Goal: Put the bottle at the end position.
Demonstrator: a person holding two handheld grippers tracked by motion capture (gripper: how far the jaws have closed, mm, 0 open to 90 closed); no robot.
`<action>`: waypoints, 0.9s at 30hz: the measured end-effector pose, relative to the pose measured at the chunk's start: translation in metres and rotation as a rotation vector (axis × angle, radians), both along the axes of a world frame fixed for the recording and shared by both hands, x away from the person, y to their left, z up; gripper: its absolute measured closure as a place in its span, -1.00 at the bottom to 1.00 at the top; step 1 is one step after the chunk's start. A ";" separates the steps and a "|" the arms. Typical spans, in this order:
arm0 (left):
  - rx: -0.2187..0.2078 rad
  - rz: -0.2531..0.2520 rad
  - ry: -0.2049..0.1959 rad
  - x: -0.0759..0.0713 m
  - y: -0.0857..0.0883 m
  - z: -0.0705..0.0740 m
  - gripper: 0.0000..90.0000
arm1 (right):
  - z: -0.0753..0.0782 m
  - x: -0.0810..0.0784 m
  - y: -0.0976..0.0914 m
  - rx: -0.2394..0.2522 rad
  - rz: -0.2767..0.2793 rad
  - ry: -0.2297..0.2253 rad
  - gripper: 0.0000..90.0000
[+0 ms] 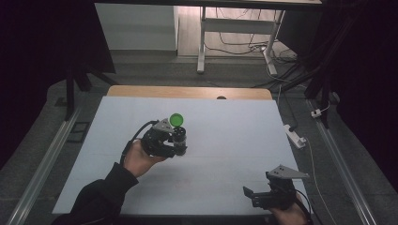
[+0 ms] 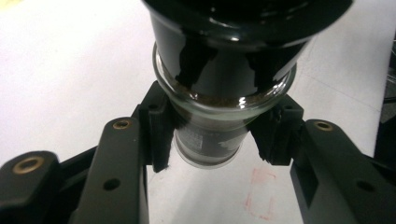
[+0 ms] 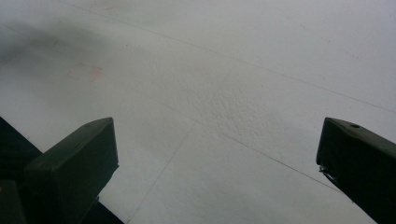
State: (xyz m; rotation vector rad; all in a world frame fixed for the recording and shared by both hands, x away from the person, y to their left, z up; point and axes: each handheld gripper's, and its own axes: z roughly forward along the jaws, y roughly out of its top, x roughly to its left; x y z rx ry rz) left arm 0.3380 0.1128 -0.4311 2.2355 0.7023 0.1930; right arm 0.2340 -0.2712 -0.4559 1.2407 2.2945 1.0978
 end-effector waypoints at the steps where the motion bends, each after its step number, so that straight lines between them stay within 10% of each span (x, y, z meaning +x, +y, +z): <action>1: 0.001 0.003 0.000 0.001 -0.001 0.000 0.18 | 0.000 0.000 0.000 0.000 0.000 0.001 -1.00; 27: 0.027 0.083 -0.008 0.040 -0.021 -0.034 0.18 | -0.001 0.001 0.002 -0.019 0.008 0.015 -1.00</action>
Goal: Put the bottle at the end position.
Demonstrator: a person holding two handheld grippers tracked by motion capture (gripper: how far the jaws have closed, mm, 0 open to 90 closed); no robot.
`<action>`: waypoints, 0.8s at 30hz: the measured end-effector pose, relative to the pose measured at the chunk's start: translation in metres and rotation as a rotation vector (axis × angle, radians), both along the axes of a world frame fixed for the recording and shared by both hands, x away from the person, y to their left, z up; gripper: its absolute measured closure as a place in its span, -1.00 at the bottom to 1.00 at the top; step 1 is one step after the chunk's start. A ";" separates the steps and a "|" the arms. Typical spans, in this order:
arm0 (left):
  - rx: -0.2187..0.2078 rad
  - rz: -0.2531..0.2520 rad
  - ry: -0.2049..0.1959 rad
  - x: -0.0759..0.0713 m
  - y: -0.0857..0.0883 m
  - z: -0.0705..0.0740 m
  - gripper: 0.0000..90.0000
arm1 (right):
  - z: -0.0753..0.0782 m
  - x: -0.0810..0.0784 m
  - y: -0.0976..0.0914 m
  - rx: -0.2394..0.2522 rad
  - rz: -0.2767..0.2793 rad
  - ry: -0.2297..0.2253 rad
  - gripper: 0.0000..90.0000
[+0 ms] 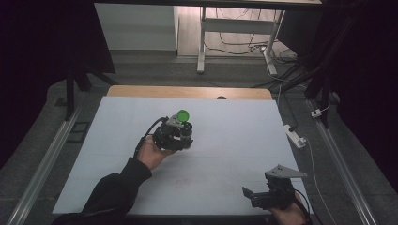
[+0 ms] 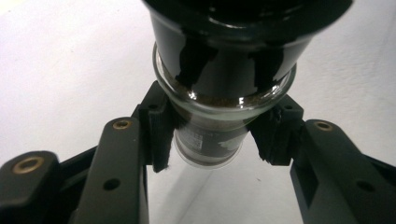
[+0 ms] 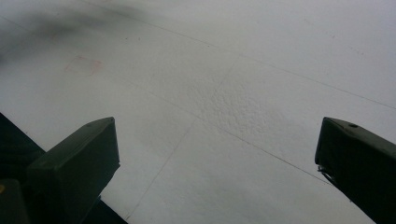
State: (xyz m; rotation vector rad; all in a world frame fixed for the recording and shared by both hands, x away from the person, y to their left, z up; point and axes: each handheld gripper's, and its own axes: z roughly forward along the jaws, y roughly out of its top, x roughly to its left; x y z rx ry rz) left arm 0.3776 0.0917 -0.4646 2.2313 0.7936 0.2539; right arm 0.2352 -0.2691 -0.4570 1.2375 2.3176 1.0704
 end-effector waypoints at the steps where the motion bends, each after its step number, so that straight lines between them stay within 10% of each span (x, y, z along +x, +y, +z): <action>1: 0.001 0.005 0.001 0.001 0.000 -0.001 0.18 | 0.000 0.000 0.000 -0.001 0.000 0.000 -1.00; 24: 0.020 0.081 -0.008 0.028 -0.006 -0.034 0.18 | 0.000 0.000 0.001 -0.012 0.010 0.006 -1.00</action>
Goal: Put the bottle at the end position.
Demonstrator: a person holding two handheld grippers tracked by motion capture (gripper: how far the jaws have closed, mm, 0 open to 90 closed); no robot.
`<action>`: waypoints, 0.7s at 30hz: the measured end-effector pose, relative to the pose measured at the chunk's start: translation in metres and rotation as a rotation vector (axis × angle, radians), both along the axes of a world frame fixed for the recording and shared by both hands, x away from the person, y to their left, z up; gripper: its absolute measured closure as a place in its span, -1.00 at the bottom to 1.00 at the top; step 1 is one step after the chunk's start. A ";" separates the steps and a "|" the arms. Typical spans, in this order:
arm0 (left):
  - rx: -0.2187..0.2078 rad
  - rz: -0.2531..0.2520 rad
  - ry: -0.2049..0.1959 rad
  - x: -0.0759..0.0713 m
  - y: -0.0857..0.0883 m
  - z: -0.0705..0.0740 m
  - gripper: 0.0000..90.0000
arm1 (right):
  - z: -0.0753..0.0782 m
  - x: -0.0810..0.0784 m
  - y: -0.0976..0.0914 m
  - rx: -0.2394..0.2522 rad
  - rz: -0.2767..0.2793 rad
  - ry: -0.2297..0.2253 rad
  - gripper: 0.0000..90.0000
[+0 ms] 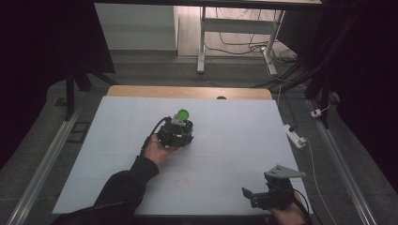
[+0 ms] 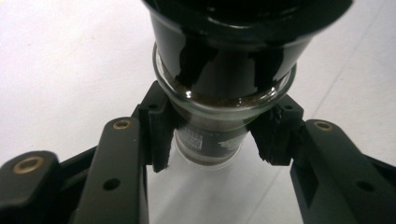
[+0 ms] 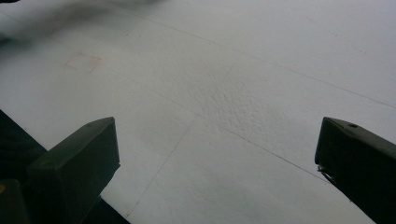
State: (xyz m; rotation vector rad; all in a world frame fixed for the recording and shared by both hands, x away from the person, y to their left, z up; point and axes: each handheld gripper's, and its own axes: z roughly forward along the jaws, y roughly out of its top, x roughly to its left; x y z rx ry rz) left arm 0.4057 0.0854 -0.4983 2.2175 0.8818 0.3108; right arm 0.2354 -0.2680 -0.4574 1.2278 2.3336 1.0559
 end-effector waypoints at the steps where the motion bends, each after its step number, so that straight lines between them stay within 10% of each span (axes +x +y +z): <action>1: 0.004 0.000 0.000 0.001 0.000 -0.001 0.18 | 0.000 0.000 0.000 0.000 0.000 0.000 -1.00; 21: 0.002 0.014 -0.026 0.005 0.000 -0.018 0.18 | 0.000 0.000 0.000 -0.005 0.007 -0.001 -1.00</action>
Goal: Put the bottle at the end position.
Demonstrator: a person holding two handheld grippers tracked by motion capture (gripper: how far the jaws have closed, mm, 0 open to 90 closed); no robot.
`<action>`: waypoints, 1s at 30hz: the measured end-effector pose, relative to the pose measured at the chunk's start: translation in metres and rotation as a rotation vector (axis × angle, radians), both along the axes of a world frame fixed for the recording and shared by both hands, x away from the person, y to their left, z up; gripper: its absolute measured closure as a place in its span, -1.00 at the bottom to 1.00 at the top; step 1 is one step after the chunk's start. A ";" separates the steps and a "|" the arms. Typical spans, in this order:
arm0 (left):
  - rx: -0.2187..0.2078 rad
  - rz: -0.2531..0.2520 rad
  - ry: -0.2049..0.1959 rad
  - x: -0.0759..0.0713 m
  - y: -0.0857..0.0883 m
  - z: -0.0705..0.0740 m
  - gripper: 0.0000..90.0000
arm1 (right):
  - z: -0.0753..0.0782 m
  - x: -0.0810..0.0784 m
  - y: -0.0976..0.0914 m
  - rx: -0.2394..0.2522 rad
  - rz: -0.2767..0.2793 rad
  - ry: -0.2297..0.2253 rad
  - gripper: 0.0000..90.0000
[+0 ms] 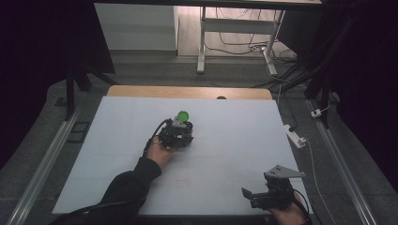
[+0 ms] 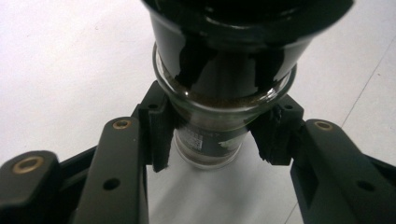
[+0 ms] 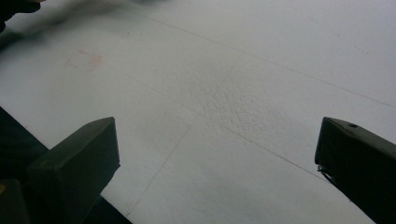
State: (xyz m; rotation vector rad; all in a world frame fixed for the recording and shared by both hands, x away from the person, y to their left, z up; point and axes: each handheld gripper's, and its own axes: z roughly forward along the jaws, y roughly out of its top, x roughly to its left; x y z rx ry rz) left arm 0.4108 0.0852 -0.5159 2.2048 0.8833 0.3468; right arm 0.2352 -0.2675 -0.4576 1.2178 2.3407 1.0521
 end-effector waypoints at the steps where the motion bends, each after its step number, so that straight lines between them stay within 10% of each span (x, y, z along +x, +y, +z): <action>1: -0.002 -0.002 0.001 0.000 0.001 0.000 0.18 | 0.000 0.000 0.000 0.000 0.001 0.000 -1.00; 20: -0.019 -0.002 0.009 0.001 0.003 0.001 0.14 | 0.000 0.000 0.000 -0.001 0.002 0.003 -1.00; 30: -0.026 0.006 -0.020 -0.001 0.006 0.007 -0.18 | 0.000 0.000 0.000 0.000 0.002 0.007 -1.00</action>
